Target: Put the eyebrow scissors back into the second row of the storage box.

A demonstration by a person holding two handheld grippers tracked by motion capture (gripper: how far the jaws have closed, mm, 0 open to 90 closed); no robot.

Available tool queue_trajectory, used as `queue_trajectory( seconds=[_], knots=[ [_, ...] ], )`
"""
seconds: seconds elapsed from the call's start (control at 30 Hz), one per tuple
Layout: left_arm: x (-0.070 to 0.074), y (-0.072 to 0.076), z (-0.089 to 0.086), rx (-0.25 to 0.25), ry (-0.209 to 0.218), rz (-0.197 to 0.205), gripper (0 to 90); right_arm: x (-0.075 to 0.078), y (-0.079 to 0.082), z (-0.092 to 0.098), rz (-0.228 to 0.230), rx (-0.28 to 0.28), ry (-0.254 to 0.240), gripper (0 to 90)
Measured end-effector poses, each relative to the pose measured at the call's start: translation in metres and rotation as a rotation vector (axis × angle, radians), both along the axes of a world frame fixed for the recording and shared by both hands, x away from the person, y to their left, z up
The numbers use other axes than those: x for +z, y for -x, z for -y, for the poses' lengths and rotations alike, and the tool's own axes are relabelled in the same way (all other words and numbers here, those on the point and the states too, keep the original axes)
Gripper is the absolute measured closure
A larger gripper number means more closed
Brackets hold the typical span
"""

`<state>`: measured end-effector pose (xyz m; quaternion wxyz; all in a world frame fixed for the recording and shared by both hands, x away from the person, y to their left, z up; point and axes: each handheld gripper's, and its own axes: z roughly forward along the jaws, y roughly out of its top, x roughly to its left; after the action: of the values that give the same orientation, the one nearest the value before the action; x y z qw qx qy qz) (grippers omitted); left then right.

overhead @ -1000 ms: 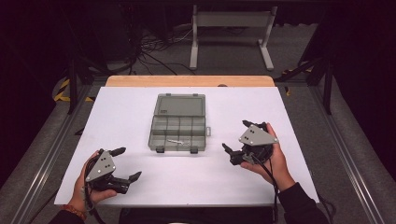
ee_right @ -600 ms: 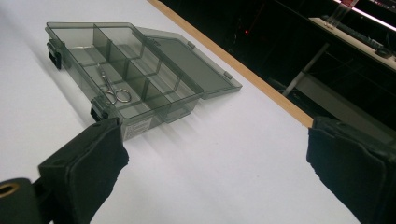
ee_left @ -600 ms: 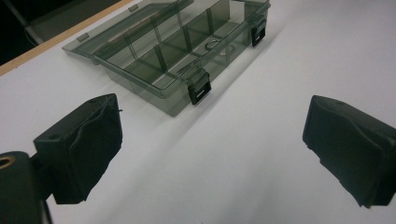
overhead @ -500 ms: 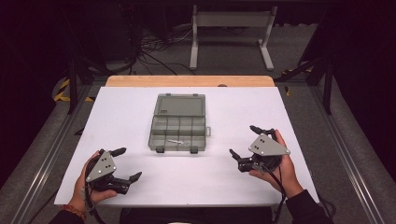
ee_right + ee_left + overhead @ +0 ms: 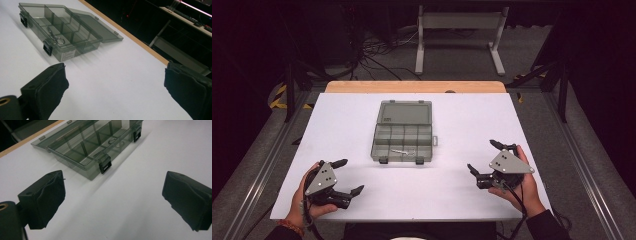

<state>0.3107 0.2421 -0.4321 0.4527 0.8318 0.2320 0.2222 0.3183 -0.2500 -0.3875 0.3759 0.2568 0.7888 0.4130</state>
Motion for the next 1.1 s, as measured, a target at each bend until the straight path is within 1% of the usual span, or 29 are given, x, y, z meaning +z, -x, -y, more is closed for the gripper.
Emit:
queue_trajectory(
  seconds=[0.23, 0.37, 0.4, 0.43, 0.5, 0.53, 0.63, 0.73, 0.77, 0.8, 0.87, 1.0, 1.07, 1.1],
  knots=[
    [-0.001, 0.000, -0.002, 0.006, -0.002, -0.001, 5.6, -0.006, 0.004, 0.011, -0.008, -0.011, -0.019, 5.5],
    [-0.001, 0.000, -0.003, 0.009, -0.005, -0.002, 5.6, -0.014, 0.008, 0.018, -0.019, -0.033, -0.006, 5.5],
    [-0.001, 0.000, -0.003, 0.011, 0.005, -0.007, 5.6, -0.015, 0.009, 0.020, -0.023, -0.041, -0.004, 5.5],
    [0.000, -0.001, -0.003, 0.009, -0.002, -0.001, 5.5, -0.017, 0.010, 0.022, -0.027, -0.045, -0.006, 5.5],
    [-0.001, -0.001, -0.002, 0.006, -0.002, -0.003, 5.5, -0.018, 0.011, 0.023, -0.031, -0.046, -0.010, 5.5],
    [-0.001, -0.001, -0.002, 0.006, -0.002, -0.002, 5.4, -0.021, 0.013, 0.026, -0.035, -0.051, 0.009, 5.2],
    [0.000, -0.001, -0.002, 0.007, -0.001, -0.002, 5.4, -0.024, 0.016, 0.031, -0.043, -0.052, 0.000, 5.2],
    [0.000, -0.001, -0.003, 0.011, 0.004, 0.001, 5.4, -0.029, 0.018, 0.035, -0.047, -0.060, 0.016, 5.2],
    [0.000, 0.000, -0.002, 0.015, 0.012, -0.004, 5.4, -0.031, 0.019, 0.037, -0.054, -0.063, 0.010, 5.1],
    [0.001, 0.000, -0.003, 0.012, 0.005, 0.003, 5.3, -0.032, 0.020, 0.038, -0.059, -0.062, 0.005, 5.1],
    [0.001, 0.000, -0.002, 0.011, 0.002, 0.005, 5.2, -0.036, 0.022, 0.039, -0.061, -0.061, 0.024, 4.9],
    [0.001, 0.000, -0.002, 0.012, 0.001, 0.009, 5.1, -0.039, 0.025, 0.043, -0.062, -0.064, 0.019, 4.7],
    [0.001, 0.000, -0.002, 0.015, 0.002, 0.011, 5.0, -0.038, 0.025, 0.045, -0.056, -0.066, 0.000, 4.1],
    [0.001, 0.000, -0.002, 0.015, 0.002, 0.011, 5.0, -0.038, 0.025, 0.045, -0.056, -0.066, 0.000, 4.1]
  ],
)
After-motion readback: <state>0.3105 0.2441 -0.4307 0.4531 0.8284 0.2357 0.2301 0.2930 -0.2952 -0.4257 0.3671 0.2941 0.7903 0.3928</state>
